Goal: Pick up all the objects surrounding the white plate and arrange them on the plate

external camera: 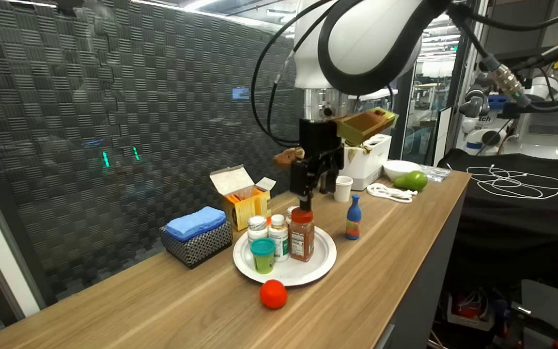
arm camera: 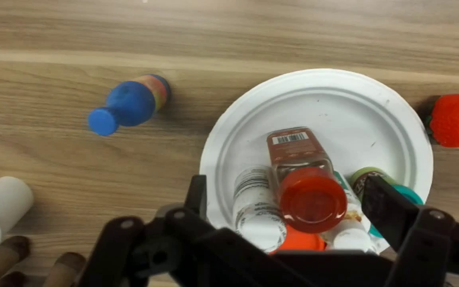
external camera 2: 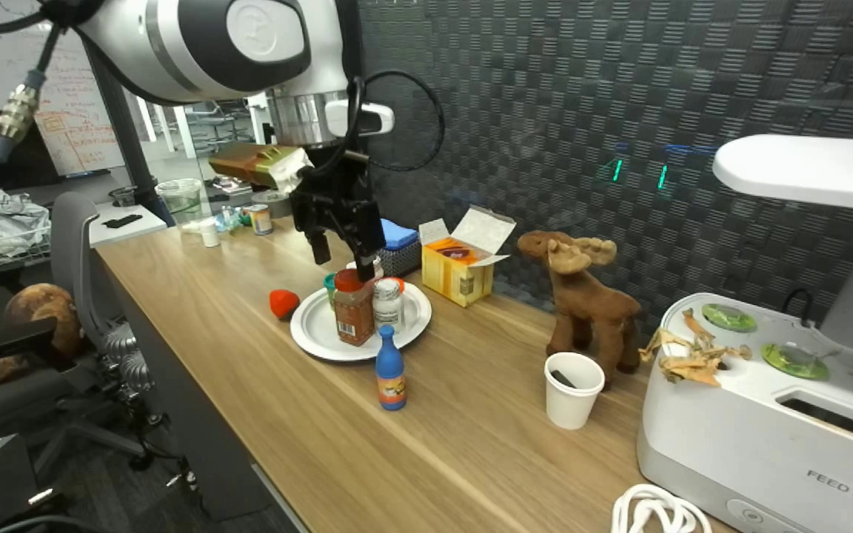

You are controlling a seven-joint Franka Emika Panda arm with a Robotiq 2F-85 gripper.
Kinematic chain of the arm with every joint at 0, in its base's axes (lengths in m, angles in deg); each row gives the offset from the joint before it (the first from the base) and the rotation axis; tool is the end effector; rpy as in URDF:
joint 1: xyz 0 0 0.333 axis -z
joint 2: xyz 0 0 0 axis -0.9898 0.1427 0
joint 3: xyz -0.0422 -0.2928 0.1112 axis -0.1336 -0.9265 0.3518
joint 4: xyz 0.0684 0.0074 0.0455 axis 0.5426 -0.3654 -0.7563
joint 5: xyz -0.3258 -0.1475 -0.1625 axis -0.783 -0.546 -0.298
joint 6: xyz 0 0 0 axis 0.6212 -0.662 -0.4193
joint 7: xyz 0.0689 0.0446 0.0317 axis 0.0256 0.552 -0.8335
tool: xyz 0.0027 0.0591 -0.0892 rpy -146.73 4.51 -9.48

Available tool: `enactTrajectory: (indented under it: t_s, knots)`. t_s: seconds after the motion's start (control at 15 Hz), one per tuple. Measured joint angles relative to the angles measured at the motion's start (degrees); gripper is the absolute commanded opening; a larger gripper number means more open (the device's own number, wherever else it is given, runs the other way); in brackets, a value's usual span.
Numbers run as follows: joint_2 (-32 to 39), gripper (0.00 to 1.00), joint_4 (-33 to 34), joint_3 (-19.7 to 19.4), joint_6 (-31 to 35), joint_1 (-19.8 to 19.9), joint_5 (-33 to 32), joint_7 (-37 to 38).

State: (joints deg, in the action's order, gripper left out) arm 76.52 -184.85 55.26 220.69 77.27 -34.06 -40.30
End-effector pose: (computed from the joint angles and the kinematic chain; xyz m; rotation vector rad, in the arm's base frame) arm 0.5504 0.0548 0.3358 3.0513 0.0716 0.0852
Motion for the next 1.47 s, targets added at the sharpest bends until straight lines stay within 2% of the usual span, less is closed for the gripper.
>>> enactTrajectory:
  t_s: [0.4, 0.73, 1.07, 1.13, 1.2, 1.47]
  knots:
    - [-3.24, 1.00, -0.04, -2.96, -6.69, 3.87, 2.47, 2.08]
    - [-1.07, 1.00, -0.01, -4.23, -6.17, 6.24, 4.17, 2.58]
    - [1.45, 1.00, 0.34, -4.53, -4.94, 6.67, 4.90, 3.78]
    - [1.84, 0.89, 0.36, -4.52, -4.88, 6.67, 5.07, 3.92]
    - [2.13, 0.74, 0.36, -4.52, -4.83, 6.67, 5.20, 4.08]
    - [2.50, 0.42, 0.35, -4.52, -4.72, 6.67, 5.24, 5.28]
